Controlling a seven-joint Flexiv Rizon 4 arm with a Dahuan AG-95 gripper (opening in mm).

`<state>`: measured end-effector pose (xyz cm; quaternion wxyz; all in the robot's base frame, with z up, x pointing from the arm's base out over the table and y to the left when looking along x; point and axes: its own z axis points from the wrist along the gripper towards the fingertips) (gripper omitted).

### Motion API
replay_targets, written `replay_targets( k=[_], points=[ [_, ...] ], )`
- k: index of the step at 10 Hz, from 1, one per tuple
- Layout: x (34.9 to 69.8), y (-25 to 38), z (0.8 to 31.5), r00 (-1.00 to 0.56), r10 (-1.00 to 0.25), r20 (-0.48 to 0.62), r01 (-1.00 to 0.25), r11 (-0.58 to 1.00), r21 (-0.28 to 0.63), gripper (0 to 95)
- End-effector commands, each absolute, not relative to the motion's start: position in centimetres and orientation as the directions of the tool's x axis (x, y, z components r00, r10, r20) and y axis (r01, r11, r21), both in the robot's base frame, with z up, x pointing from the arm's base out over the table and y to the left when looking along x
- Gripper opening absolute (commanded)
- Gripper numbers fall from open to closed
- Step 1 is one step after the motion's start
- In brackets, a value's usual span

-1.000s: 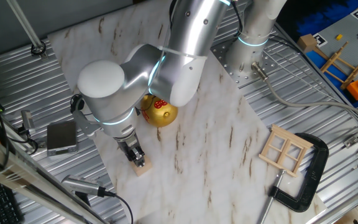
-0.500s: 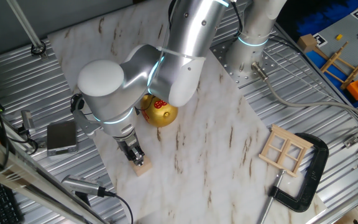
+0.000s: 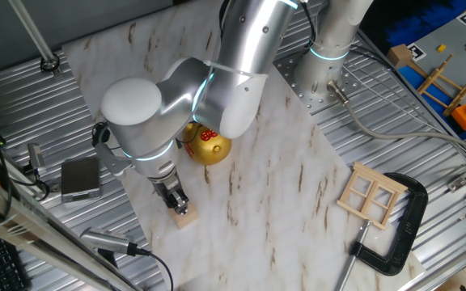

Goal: Drop coins into a piggy bank

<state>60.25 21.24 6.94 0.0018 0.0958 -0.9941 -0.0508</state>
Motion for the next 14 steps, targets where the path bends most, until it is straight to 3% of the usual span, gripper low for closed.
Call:
replay_targets(
  k=[1,3,4,10,11,14],
  points=[
    [60.22,21.24,6.91,-0.981,-0.192,-0.006,-0.191,0.976,0.102,38.0],
    [60.15,21.23,6.87,-0.981,-0.194,-0.007,-0.193,0.976,0.102,38.0],
    [60.15,21.28,6.8,-0.98,-0.197,-0.007,-0.196,0.975,0.101,57.0],
    [60.18,21.25,6.6,-0.979,-0.202,-0.007,-0.202,0.975,0.094,57.0],
    [60.19,21.23,6.55,-0.979,-0.202,-0.007,-0.202,0.975,0.093,38.0],
    [60.21,21.18,6.4,-0.98,-0.2,-0.008,-0.2,0.975,0.093,38.0]
  ],
)
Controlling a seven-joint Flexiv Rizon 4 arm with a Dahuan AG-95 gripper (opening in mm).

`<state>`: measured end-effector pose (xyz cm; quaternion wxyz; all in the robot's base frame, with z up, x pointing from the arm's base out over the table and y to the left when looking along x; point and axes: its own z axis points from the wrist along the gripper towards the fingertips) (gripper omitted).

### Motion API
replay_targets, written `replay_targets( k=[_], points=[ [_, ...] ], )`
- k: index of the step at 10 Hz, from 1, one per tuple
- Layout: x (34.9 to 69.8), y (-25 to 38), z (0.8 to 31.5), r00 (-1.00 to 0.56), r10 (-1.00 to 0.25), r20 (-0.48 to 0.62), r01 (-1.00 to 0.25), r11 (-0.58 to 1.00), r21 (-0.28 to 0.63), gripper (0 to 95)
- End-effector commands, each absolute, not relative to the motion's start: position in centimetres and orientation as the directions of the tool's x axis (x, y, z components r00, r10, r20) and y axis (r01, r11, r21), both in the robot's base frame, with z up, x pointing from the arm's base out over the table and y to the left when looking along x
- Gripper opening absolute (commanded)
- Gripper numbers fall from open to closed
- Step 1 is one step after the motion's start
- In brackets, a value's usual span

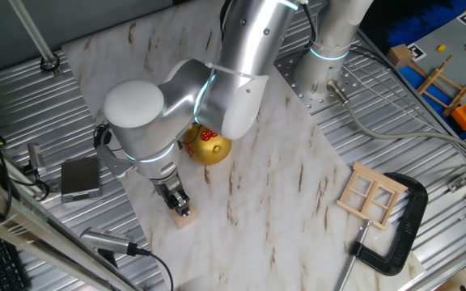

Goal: Drop coins into a piggy bank

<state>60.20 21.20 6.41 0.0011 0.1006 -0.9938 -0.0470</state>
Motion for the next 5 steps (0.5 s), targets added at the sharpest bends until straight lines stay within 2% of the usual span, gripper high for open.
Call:
replay_targets(
  k=[1,5],
  points=[
    [60.2,21.16,6.4,-0.98,-0.201,-0.009,-0.201,0.975,0.093,38.0],
    [60.18,21.05,6.4,-0.98,-0.201,-0.011,-0.201,0.975,0.092,38.0]
  ],
)
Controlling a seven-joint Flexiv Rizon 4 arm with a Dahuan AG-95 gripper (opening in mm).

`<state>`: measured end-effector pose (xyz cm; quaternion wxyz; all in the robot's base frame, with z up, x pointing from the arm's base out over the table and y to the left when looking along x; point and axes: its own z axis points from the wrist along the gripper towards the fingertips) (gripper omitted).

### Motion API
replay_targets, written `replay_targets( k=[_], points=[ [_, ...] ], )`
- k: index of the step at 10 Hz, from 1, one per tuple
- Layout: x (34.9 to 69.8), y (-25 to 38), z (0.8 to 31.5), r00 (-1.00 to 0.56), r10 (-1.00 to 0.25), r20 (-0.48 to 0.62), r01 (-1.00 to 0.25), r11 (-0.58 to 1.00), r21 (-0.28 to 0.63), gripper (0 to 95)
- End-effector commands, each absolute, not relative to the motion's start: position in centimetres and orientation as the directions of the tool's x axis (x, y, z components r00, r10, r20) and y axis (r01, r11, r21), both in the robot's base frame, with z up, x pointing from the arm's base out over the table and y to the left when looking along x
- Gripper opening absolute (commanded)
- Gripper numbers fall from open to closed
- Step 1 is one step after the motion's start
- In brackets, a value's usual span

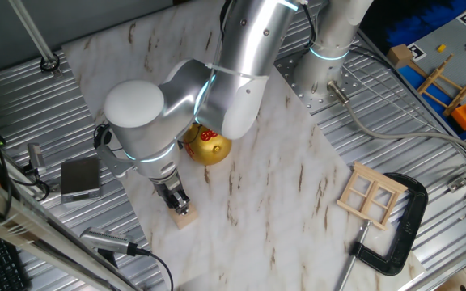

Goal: Drop coins into a piggy bank

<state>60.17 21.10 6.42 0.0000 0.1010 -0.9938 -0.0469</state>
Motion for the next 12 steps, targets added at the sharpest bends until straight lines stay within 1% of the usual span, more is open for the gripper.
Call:
replay_targets(
  k=[1,12],
  points=[
    [60.18,21.03,6.38,-0.98,-0.201,-0.011,-0.201,0.975,0.092,38.0],
    [60.39,20.75,6.32,-0.979,-0.205,-0.017,-0.206,0.974,0.091,38.0]
  ],
)
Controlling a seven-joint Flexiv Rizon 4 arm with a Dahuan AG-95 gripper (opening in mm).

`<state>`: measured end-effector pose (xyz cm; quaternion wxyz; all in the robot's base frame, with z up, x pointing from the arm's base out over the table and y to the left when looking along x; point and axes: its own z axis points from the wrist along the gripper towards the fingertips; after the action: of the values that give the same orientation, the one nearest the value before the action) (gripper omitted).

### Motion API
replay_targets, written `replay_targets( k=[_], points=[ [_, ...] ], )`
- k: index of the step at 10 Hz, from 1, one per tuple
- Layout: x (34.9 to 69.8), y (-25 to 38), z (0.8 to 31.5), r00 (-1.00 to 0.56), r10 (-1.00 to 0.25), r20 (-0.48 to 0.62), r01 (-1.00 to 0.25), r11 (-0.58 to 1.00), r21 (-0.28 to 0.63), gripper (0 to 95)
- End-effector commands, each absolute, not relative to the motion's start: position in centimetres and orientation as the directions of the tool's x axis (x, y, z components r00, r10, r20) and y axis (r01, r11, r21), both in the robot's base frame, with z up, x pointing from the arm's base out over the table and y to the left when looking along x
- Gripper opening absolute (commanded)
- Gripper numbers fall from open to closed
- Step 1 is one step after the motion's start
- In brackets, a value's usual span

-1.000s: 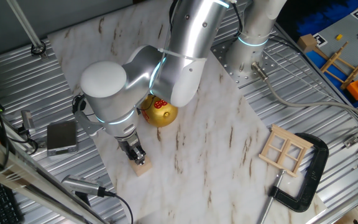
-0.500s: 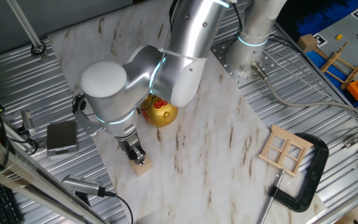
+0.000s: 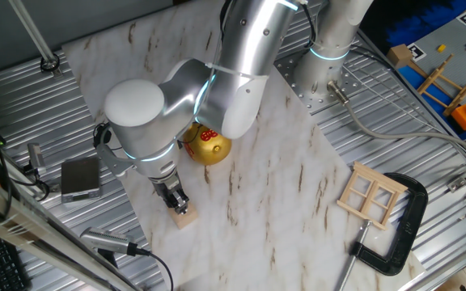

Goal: Drop coins into a piggy bank

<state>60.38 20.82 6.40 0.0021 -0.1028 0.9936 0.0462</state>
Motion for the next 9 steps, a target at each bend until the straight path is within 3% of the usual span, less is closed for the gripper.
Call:
replay_targets(
  k=[1,9],
  points=[
    [60.41,20.72,6.26,-0.978,-0.206,-0.018,-0.207,0.974,0.092,38.0],
    [60.41,20.38,6.43,-0.979,-0.203,-0.019,-0.204,0.974,0.103,38.0]
  ],
)
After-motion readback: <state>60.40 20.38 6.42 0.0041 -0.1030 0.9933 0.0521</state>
